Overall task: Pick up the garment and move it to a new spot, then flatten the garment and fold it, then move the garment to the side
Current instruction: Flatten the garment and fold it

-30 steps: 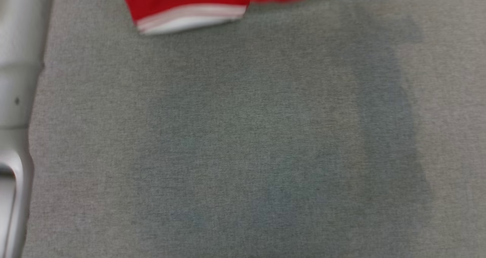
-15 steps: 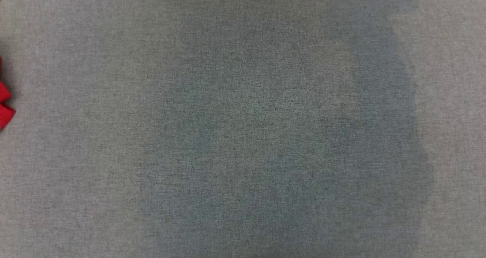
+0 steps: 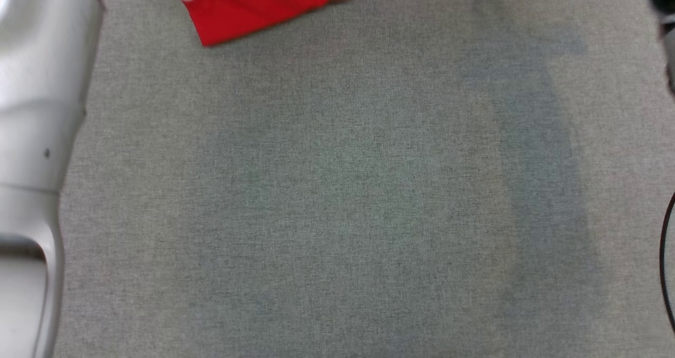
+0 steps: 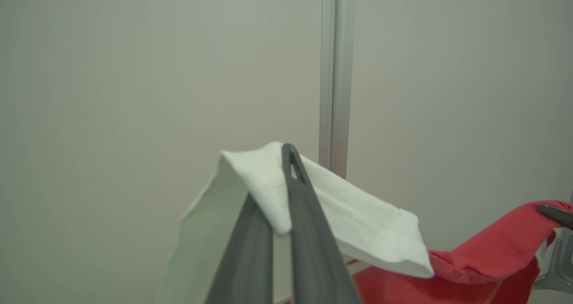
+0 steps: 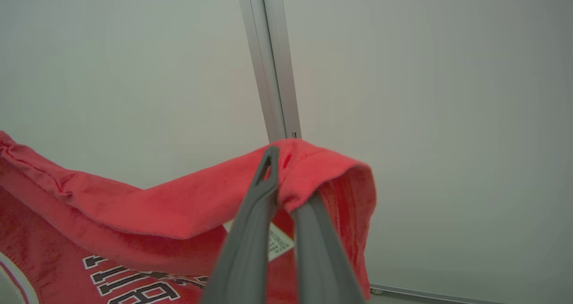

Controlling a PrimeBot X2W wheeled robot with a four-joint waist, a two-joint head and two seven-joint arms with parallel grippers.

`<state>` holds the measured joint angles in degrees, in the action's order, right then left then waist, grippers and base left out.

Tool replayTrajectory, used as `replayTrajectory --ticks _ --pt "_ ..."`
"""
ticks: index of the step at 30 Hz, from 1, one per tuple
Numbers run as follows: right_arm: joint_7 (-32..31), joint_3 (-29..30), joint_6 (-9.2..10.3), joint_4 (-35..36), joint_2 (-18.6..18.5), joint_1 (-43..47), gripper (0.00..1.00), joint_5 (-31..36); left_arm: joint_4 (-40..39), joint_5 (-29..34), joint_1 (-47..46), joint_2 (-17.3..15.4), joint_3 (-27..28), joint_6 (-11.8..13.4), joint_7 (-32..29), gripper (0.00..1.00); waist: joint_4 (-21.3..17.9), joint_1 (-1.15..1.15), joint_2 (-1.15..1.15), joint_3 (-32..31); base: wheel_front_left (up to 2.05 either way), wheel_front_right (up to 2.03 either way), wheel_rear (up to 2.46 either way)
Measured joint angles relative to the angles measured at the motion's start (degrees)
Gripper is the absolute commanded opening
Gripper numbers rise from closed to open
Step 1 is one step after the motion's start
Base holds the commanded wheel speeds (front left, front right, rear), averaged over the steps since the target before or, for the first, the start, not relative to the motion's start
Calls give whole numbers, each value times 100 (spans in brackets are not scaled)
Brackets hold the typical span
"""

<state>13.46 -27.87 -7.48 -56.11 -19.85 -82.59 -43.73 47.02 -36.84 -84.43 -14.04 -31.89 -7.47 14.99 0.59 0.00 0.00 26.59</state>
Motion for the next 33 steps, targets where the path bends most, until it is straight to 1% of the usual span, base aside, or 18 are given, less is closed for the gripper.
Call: replayTrajectory --ticks 4,9,11,14,19,22,28,33 --pt "102 -233 0 321 21 798 0 -234 -598 116 1045 -82 389 11 5 0 -20 0 0 -176 0 0 0" --pt "148 -335 0 743 -34 1944 0 -463 -1379 324 2631 -75 898 148 7 0 -15 -1 0 -469 0 0 0" --pt "151 -259 0 980 -69 2404 0 -526 -1756 352 3231 -9 1158 241 7 0 0 -1 -1 -590 0 0 0" --pt "152 -225 0 1288 -96 3162 0 -598 -2137 480 4200 54 1334 290 8 0 17 -1 -1 -763 0 0 0" --pt "152 -102 -1 1748 -147 4347 0 -533 -2733 515 5666 267 1737 393 8 0 55 -1 -2 -1084 0 0 0" --pt "154 53 0 1956 -132 5061 0 -527 -3011 566 6466 439 1773 400 7 0 77 -2 -2 -1283 0 0 0" --pt "154 300 0 2242 45 6207 0 -464 -3468 579 7818 700 1808 500 7 0 58 -2 -2 -1614 0 0 0" --pt "156 571 0 2439 127 7003 0 -353 -3676 622 8651 778 1726 601 7 0 83 -1 -2 -1878 0 0 0"
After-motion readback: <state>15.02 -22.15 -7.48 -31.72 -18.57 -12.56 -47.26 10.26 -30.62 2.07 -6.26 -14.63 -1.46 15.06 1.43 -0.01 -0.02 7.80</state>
